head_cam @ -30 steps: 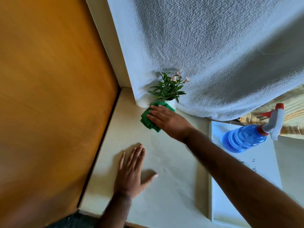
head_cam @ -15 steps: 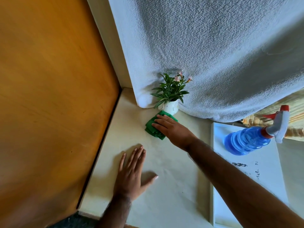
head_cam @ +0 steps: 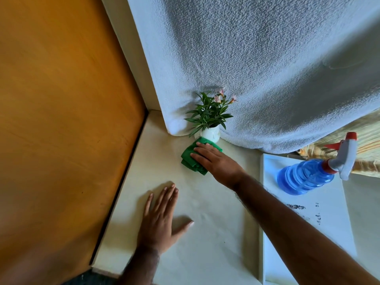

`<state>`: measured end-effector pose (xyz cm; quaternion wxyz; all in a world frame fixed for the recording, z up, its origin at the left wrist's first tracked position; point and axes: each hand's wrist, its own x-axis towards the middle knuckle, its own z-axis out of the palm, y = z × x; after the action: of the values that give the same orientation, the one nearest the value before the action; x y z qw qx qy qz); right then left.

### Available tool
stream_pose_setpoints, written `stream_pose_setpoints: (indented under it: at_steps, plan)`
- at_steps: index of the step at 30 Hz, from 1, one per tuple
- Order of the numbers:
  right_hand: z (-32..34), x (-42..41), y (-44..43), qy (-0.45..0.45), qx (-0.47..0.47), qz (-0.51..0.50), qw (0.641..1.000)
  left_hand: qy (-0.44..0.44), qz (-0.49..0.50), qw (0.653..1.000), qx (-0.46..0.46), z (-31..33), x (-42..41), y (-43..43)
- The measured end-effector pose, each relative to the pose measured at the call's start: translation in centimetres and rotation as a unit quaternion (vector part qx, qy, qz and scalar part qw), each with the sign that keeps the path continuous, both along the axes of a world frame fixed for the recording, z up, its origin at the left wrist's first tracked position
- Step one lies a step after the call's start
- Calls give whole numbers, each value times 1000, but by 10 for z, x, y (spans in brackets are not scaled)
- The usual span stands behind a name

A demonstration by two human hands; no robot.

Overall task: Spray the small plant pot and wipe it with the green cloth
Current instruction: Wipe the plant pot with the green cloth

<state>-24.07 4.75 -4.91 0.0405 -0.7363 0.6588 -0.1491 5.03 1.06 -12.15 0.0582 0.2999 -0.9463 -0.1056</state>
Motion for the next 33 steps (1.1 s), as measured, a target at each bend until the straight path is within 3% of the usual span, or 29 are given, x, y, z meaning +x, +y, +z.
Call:
stream_pose_setpoints:
  at_steps: [3, 9, 14, 18, 23, 29, 33]
  plan:
    - [-3, 5, 6, 0, 12, -2, 1000, -1, 1, 1000, 5, 0, 0, 0]
    - [7, -1, 1, 22, -66, -40, 997, 4, 0, 1000, 4, -1, 1, 0]
    - [1, -6, 5, 11, 2, -27, 1000, 3, -2, 1000, 1, -2, 0, -1]
    - [-10, 0, 12, -55, 68, -51, 995, -1, -2, 1000, 3, -2, 0, -1]
    - [-8, 7, 8, -118, 70, -100, 986, 2, -3, 1000, 2, -3, 1, -1]
    - [15, 6, 4, -41, -31, -70, 996, 1, -2, 1000, 10, -3, 0, -1]
    - [10, 3, 5, -39, 16, -44, 998, -4, -1, 1000, 8, -5, 1, -1]
